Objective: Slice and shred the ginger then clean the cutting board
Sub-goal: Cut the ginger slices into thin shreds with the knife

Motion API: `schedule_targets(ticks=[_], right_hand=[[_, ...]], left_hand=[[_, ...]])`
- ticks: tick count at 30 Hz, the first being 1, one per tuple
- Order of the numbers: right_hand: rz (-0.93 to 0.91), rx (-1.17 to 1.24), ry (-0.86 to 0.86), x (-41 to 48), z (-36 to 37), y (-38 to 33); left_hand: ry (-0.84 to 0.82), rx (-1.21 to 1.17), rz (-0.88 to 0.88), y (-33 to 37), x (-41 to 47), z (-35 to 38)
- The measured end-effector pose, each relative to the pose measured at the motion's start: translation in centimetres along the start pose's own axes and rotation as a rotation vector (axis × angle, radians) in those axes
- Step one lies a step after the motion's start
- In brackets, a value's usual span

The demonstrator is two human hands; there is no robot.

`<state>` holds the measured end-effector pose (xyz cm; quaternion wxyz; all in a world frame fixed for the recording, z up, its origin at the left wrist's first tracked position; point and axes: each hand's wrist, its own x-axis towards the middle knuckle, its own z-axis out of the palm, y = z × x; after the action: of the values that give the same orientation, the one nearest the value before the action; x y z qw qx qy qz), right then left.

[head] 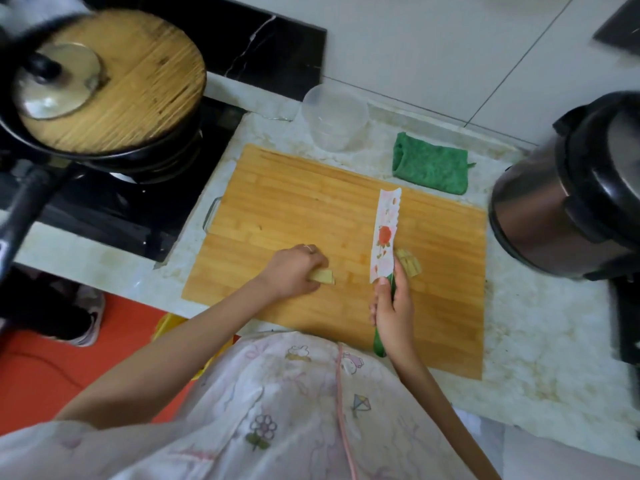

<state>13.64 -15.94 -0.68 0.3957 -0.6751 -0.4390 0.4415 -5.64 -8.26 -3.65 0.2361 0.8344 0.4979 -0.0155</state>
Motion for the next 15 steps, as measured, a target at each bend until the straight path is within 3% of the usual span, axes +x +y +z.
schedule_targets(ticks=[3,5,7,11,15], right_hand=[[-0.015,-0.009,-0.013,-0.2,-0.2,0.0],[-0.018,-0.028,-0.025,-0.3,-0.3,0.0],[-0.021,-0.046,-0.044,-0.3,-0.5,0.3],[-0.031,-0.066,-0.086,-0.2,-0.6,0.6],[-0.149,-0.148,-0.144,-0.4,-0.4,-0.7]], left_hand=[[0.101,0.06,0.058,-0.1,-0.2,0.1],[0.16,-0.024,0.01,0.2,-0.4,0.2],[0.223,-0.245,-0.109,0.1,-0.3,0.3],[0.328,-0.957,-0.257,0.6,-0.3,0.1],[0.327,-1.111,-0.208,1.7,-0.7,-0.5]])
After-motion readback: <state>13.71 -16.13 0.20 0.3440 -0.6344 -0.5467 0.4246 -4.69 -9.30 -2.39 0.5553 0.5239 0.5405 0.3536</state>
